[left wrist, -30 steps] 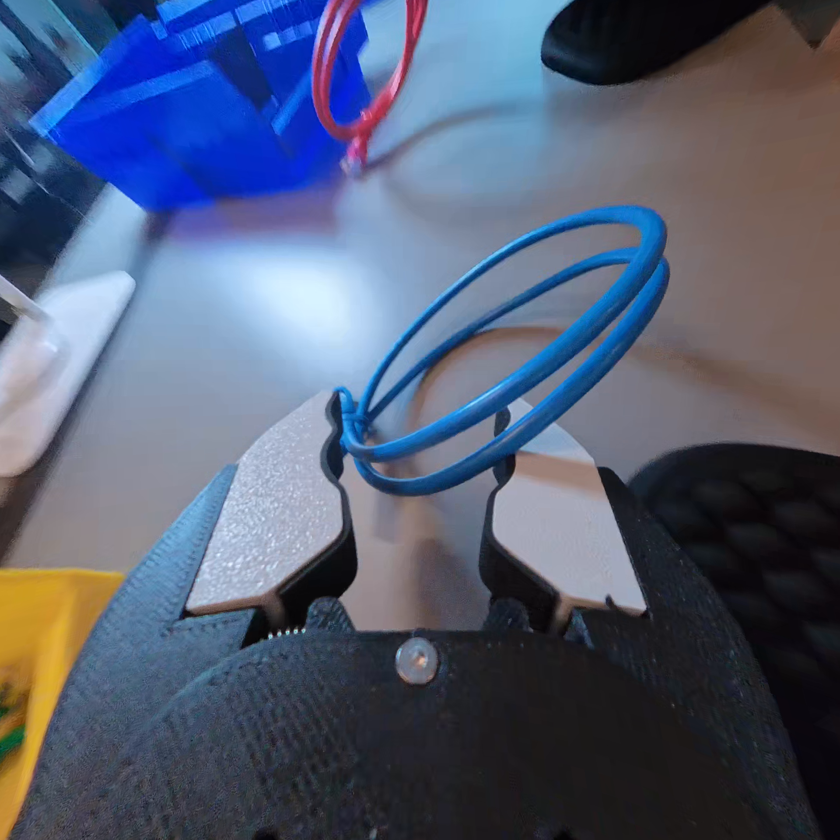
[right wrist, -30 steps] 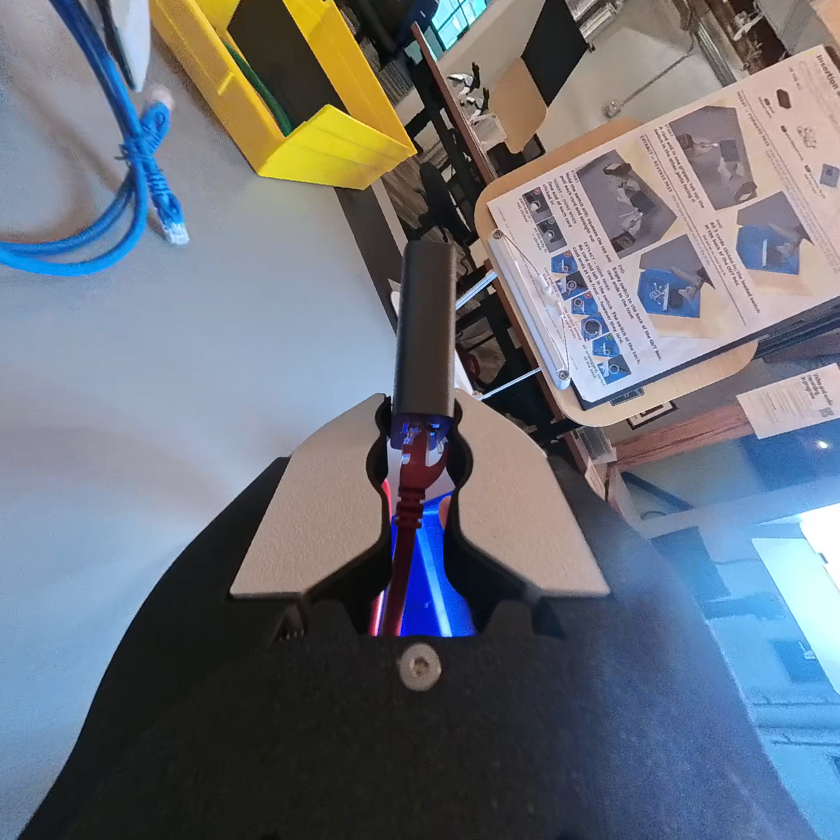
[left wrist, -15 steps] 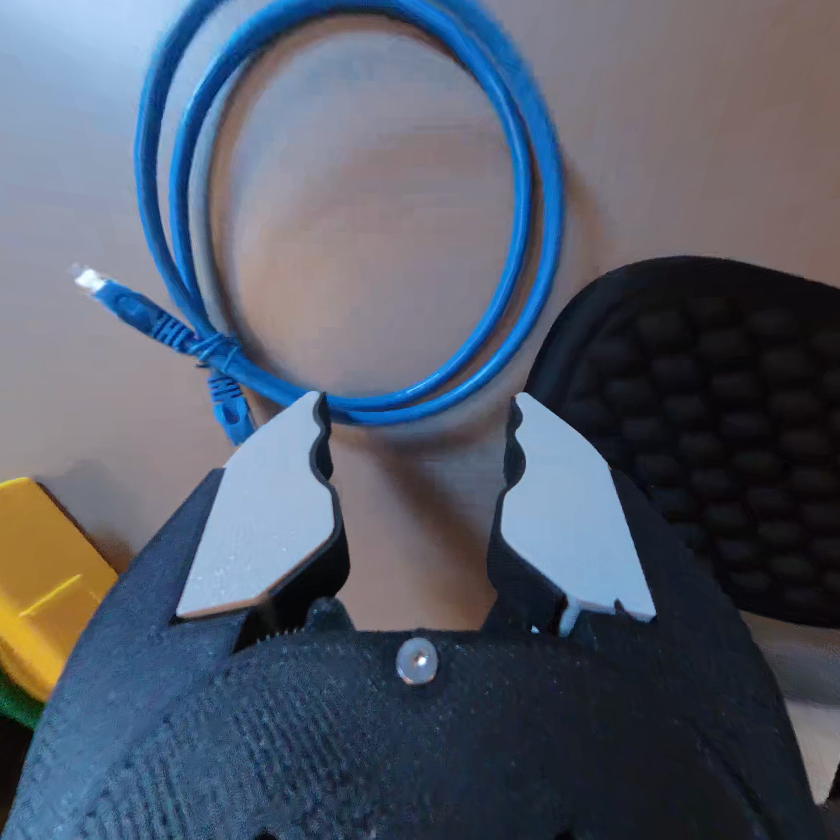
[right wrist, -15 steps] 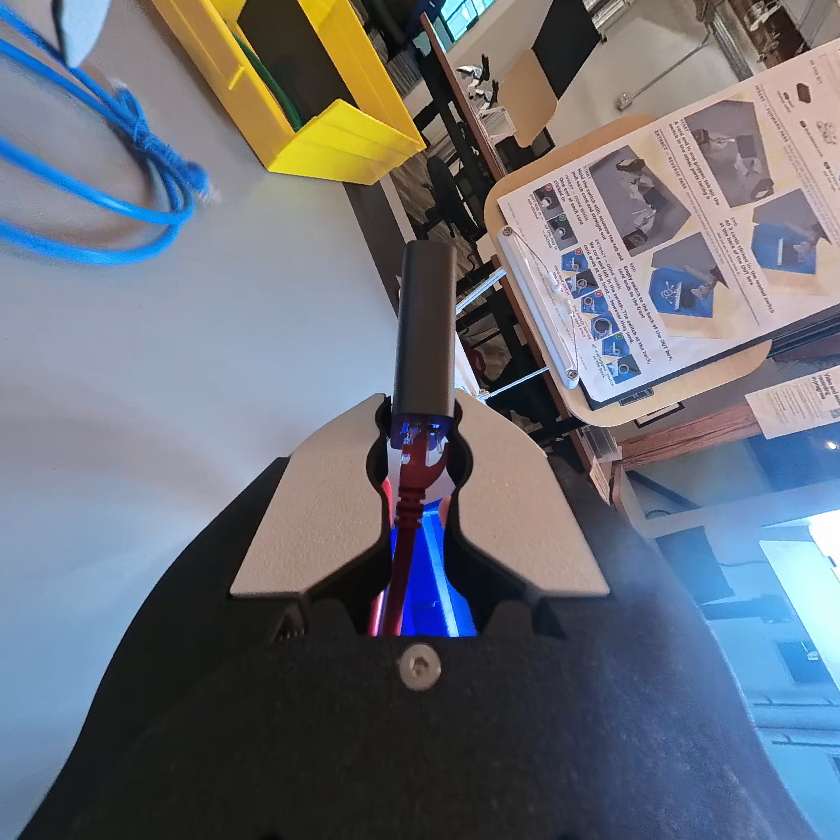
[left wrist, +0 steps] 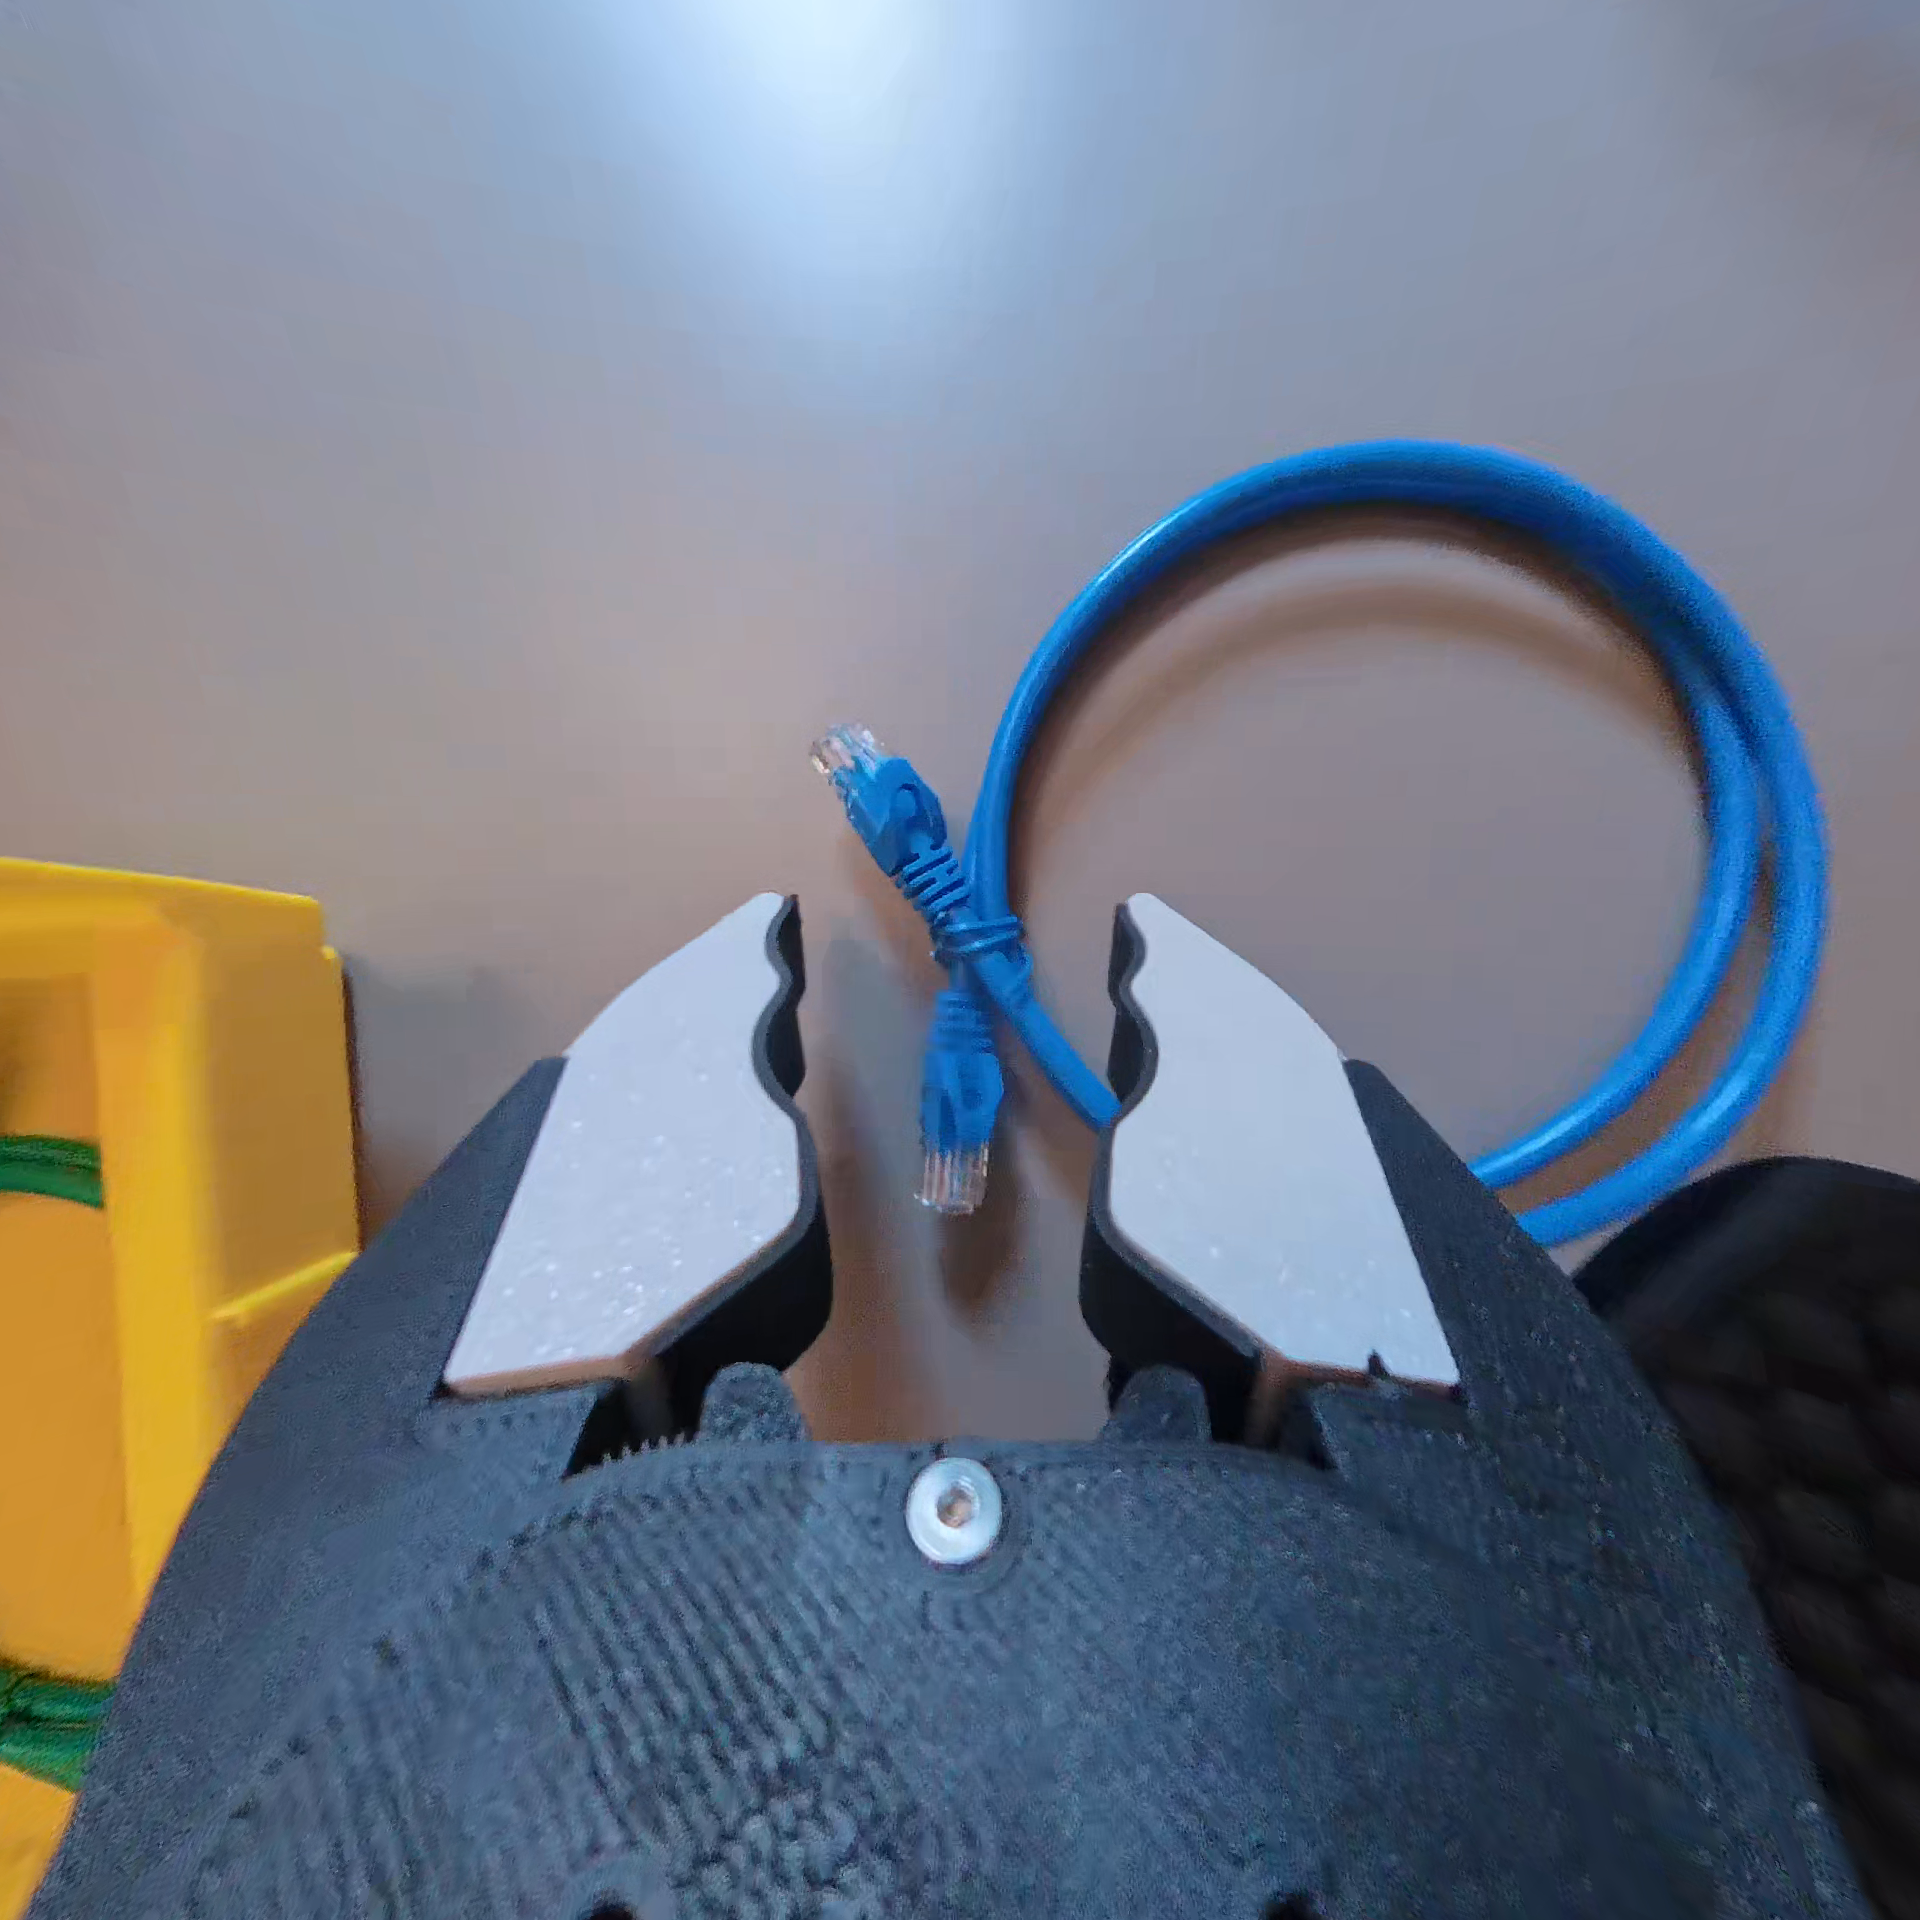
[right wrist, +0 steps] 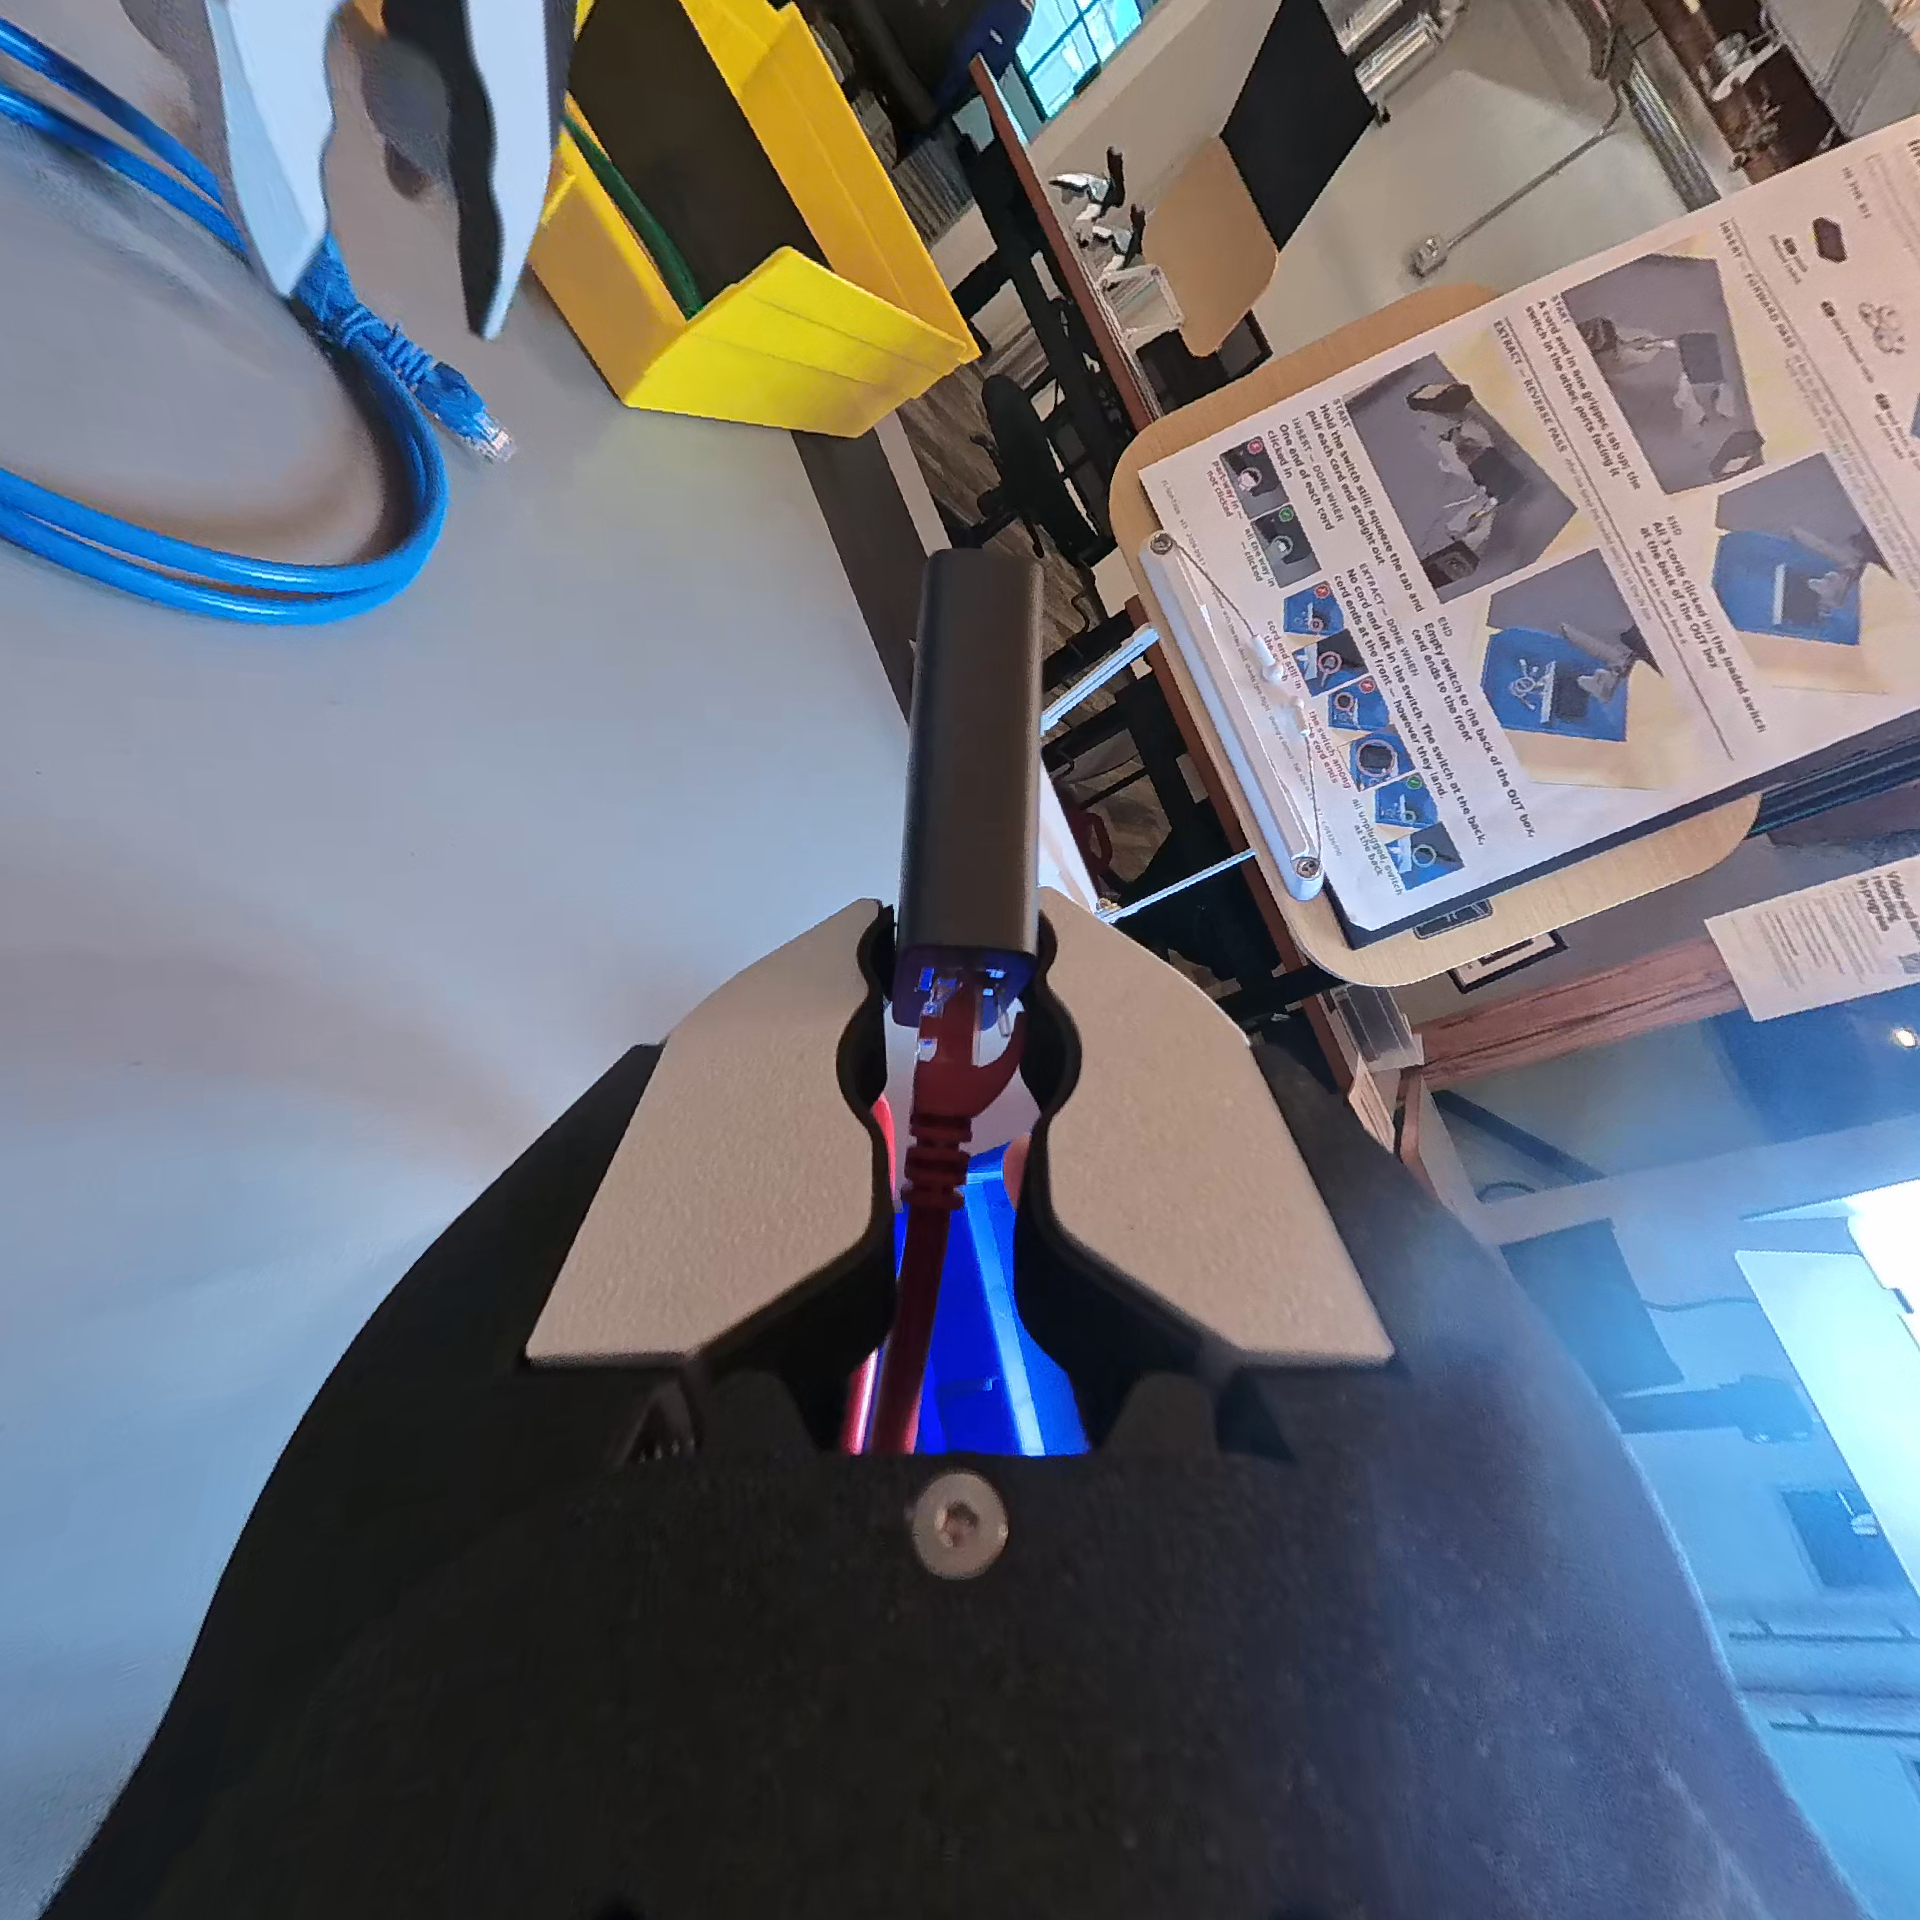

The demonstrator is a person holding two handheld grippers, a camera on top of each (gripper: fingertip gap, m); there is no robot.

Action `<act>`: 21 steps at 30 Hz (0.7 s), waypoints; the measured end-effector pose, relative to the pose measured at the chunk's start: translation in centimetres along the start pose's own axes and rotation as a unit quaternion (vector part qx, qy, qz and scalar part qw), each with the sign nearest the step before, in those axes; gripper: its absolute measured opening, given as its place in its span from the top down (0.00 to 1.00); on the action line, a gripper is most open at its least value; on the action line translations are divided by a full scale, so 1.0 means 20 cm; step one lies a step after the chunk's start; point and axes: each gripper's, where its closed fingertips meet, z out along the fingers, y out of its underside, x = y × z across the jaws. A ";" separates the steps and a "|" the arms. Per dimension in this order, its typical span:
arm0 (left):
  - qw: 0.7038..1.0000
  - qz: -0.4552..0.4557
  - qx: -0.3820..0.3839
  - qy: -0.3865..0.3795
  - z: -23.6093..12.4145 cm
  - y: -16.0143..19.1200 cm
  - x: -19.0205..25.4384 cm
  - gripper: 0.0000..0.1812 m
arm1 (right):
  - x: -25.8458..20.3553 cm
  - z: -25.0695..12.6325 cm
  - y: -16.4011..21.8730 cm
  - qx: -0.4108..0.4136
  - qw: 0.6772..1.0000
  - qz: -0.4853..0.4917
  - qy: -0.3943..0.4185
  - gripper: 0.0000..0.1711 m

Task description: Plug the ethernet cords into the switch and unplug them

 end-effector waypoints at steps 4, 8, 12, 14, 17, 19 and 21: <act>1.000 -0.004 -0.022 -0.005 0.06 0.02 -0.04 0.82 | -0.02 0.01 0.01 -0.001 1.000 -0.006 -0.008 0.87; 0.998 0.043 -0.047 -0.015 0.06 0.02 -0.05 0.88 | -0.03 0.01 0.01 0.002 1.000 -0.010 -0.013 0.87; 0.992 0.109 -0.047 -0.039 0.09 -0.04 -0.03 0.90 | -0.07 0.01 -0.02 0.023 0.999 -0.022 -0.026 0.87; 0.994 0.109 0.002 0.002 0.09 -0.14 0.06 0.91 | -0.10 0.00 -0.05 0.044 0.998 -0.042 -0.034 0.87; 0.989 0.106 0.080 0.065 0.02 -0.32 0.18 0.91 | -0.14 -0.01 -0.06 0.059 0.994 -0.087 -0.036 0.87; 0.983 0.114 0.113 0.088 -0.03 -0.42 0.23 0.91 | -0.17 0.00 -0.07 0.068 0.991 -0.107 -0.042 0.87; 0.977 0.128 0.125 0.112 -0.06 -0.50 0.29 0.91 | -0.20 0.01 -0.08 0.074 0.989 -0.119 -0.047 0.87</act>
